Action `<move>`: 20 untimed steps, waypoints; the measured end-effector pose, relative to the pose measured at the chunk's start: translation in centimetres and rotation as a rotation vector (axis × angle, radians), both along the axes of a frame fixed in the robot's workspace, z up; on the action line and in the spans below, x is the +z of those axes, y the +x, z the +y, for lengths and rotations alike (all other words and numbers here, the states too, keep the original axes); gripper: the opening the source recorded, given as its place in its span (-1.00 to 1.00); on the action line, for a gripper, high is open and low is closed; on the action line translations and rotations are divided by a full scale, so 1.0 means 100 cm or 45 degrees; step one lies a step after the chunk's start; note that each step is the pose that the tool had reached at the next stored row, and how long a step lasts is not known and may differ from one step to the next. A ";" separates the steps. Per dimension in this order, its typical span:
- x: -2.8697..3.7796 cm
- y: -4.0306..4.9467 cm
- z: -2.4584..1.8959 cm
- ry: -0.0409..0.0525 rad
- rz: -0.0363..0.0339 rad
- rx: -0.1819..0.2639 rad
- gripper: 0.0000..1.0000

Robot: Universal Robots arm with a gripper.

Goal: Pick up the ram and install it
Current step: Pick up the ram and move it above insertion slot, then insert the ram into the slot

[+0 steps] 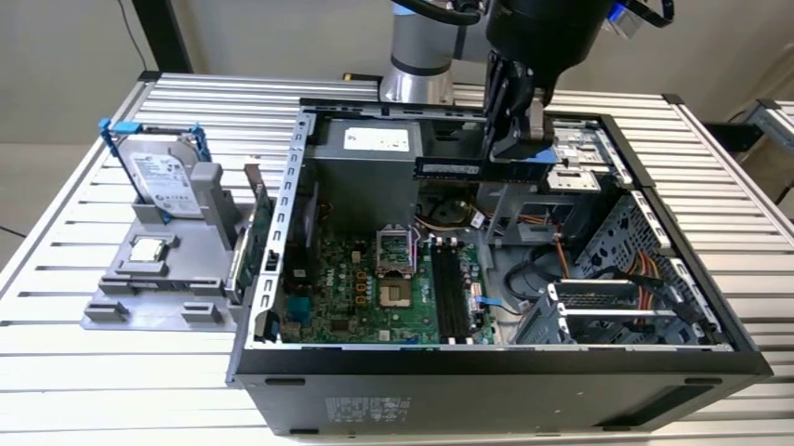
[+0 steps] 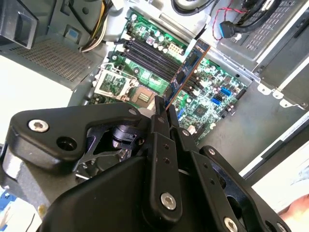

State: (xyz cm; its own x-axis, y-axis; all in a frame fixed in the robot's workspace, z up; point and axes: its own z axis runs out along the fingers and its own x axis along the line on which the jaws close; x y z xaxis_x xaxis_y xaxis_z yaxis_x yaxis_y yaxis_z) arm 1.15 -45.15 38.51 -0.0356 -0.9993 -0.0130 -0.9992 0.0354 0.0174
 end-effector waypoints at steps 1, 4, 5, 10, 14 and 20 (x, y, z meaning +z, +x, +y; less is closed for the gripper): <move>0.0001 0.0000 0.0000 0.000 0.0000 0.000 -1.00; 0.0000 0.0000 0.0000 0.000 0.0000 0.000 -1.00; 0.0000 0.0000 0.0000 0.000 0.0000 0.000 -1.00; 0.0000 0.0000 0.0001 0.000 0.0000 0.000 -1.00; 0.0000 0.0000 0.0002 0.000 0.0000 0.000 -1.00; 0.0000 0.0000 0.0002 0.000 0.0000 -0.004 -1.00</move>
